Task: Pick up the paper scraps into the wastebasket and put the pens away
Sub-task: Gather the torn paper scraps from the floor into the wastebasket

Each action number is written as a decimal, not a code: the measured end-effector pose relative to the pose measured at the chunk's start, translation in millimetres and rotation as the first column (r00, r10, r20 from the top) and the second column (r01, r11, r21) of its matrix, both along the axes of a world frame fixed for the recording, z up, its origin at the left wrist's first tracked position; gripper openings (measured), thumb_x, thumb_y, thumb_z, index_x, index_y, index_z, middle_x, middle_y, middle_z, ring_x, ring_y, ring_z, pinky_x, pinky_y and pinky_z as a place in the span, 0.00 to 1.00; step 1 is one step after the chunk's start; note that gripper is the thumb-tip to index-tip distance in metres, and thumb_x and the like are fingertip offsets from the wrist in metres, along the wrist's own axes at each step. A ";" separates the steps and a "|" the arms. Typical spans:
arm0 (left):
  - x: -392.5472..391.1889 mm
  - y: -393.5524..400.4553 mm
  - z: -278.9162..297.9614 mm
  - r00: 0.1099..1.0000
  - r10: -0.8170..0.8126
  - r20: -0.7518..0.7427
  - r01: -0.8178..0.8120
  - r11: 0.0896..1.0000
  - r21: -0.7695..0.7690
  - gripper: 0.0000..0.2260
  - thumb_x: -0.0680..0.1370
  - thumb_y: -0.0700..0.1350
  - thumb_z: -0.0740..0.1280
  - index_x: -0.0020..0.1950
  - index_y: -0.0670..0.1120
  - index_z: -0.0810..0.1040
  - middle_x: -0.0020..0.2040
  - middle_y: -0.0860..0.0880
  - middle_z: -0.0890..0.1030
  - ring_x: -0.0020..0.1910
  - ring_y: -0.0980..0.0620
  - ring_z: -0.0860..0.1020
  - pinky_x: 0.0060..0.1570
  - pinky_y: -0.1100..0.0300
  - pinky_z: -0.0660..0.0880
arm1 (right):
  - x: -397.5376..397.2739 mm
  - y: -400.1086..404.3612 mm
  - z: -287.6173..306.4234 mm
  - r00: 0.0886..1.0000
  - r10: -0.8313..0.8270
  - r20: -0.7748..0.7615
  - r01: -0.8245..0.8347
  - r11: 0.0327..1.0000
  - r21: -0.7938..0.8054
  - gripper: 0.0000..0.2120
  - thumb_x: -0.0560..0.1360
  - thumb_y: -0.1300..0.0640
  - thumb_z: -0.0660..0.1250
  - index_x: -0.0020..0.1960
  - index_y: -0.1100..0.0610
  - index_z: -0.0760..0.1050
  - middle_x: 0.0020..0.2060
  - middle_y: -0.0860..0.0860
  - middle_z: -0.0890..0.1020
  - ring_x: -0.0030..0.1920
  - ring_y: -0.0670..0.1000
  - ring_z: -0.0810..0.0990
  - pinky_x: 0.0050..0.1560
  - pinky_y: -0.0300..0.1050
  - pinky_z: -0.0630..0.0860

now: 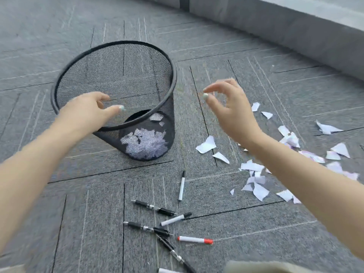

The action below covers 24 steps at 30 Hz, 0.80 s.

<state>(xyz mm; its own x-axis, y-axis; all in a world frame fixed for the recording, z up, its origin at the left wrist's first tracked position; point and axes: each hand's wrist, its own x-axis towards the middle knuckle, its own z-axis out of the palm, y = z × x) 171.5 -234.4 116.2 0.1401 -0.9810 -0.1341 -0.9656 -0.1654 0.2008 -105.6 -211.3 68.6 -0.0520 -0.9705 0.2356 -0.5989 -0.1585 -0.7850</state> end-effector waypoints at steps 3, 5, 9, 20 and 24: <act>-10.4 -4.4 2.5 0.996 -0.021 0.090 0.028 0.997 -0.070 0.21 0.79 0.58 0.56 0.61 0.46 0.77 0.59 0.39 0.79 0.58 0.37 0.75 0.57 0.47 0.72 | -50.5 21.7 -61.7 0.996 -0.091 0.025 0.080 0.953 0.292 0.08 0.77 0.54 0.63 0.53 0.55 0.77 0.52 0.51 0.78 0.54 0.50 0.77 0.58 0.45 0.72; -18.8 -6.8 4.4 0.992 -0.054 0.112 0.076 0.976 -0.206 0.22 0.78 0.56 0.53 0.55 0.43 0.80 0.53 0.35 0.79 0.53 0.34 0.76 0.55 0.44 0.74 | -66.1 32.7 -105.5 0.997 -0.076 -0.003 0.068 0.877 0.475 0.09 0.77 0.54 0.64 0.53 0.56 0.77 0.52 0.53 0.80 0.53 0.52 0.78 0.57 0.48 0.74; -52.4 -1.3 7.1 0.983 -0.119 0.139 0.176 0.824 -0.538 0.14 0.78 0.47 0.59 0.57 0.44 0.80 0.54 0.36 0.76 0.58 0.37 0.71 0.58 0.45 0.69 | -64.9 35.6 -161.9 0.981 -0.024 -0.191 0.131 0.810 0.571 0.13 0.75 0.48 0.65 0.55 0.54 0.77 0.55 0.51 0.79 0.55 0.53 0.78 0.56 0.52 0.74; -168.8 56.1 -132.3 0.847 -0.529 -0.042 0.511 0.834 -0.207 0.09 0.76 0.41 0.61 0.49 0.45 0.81 0.46 0.47 0.80 0.45 0.44 0.76 0.47 0.51 0.73 | -55.8 25.1 -190.7 0.925 0.136 -0.354 0.061 0.869 0.492 0.08 0.76 0.50 0.64 0.47 0.53 0.77 0.44 0.49 0.82 0.48 0.54 0.79 0.55 0.50 0.68; -172.7 84.4 -161.8 0.961 -0.213 -0.175 0.240 0.960 0.147 0.10 0.80 0.44 0.59 0.58 0.48 0.77 0.54 0.51 0.77 0.53 0.52 0.72 0.59 0.55 0.70 | -68.8 45.3 -180.3 0.997 -0.046 -0.068 0.076 0.842 0.534 0.09 0.74 0.49 0.67 0.39 0.53 0.75 0.34 0.44 0.79 0.37 0.47 0.77 0.52 0.53 0.76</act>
<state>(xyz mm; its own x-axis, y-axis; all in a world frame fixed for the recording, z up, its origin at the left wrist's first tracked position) -1.2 -150.1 -45.5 -0.1189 -0.9466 -0.2997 -0.9405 0.0106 0.3396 -174.5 -166.0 -111.7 -0.1175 -0.9415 -0.3159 -0.6344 0.3159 -0.7056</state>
